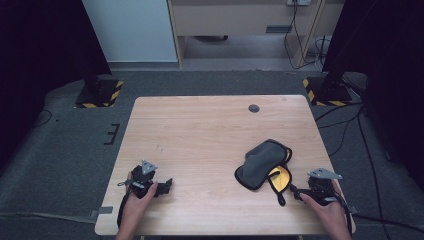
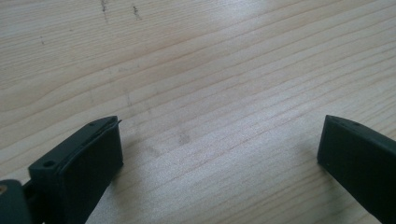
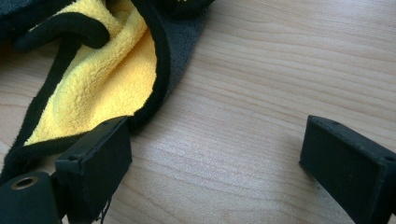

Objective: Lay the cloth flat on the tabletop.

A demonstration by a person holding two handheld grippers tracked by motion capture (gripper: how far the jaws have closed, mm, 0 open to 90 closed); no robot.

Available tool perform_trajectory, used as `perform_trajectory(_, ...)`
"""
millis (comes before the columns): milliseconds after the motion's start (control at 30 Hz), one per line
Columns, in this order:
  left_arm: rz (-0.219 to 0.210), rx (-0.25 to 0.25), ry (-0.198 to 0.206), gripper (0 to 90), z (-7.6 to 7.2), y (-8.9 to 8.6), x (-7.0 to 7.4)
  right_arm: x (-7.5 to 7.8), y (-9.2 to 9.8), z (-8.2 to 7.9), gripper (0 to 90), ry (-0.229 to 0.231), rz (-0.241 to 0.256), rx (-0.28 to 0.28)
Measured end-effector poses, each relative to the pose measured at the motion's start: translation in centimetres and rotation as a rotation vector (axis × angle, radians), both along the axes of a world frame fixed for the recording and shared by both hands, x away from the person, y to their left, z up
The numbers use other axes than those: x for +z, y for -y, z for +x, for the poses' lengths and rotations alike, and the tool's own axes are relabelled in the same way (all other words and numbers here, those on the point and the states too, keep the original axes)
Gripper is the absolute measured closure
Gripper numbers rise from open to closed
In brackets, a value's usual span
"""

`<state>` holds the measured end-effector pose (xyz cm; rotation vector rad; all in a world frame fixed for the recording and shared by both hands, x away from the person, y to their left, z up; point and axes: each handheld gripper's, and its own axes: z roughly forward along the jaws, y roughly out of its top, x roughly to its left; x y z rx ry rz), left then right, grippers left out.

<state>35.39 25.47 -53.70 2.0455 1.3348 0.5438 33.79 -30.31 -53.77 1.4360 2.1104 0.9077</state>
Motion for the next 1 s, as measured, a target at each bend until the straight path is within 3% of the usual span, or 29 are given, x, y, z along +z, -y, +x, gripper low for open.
perform_trajectory(333,-0.001,-0.004,0.000,0.0,-0.1,0.0,0.0,0.0,0.3,-0.1,5.7,-0.004,0.048,0.032)
perform_trajectory(367,-0.001,-0.002,0.000,0.0,-0.1,0.0,0.0,0.2,0.3,-0.2,5.6,0.027,0.060,0.044)
perform_trajectory(633,-0.001,0.000,0.000,0.0,-0.1,0.1,0.0,2.0,-0.2,-0.5,4.6,0.104,0.089,0.070)
perform_trajectory(1000,-0.001,-0.001,0.000,0.0,-0.1,0.1,0.0,3.3,-1.7,-0.4,4.3,0.126,0.099,0.127)
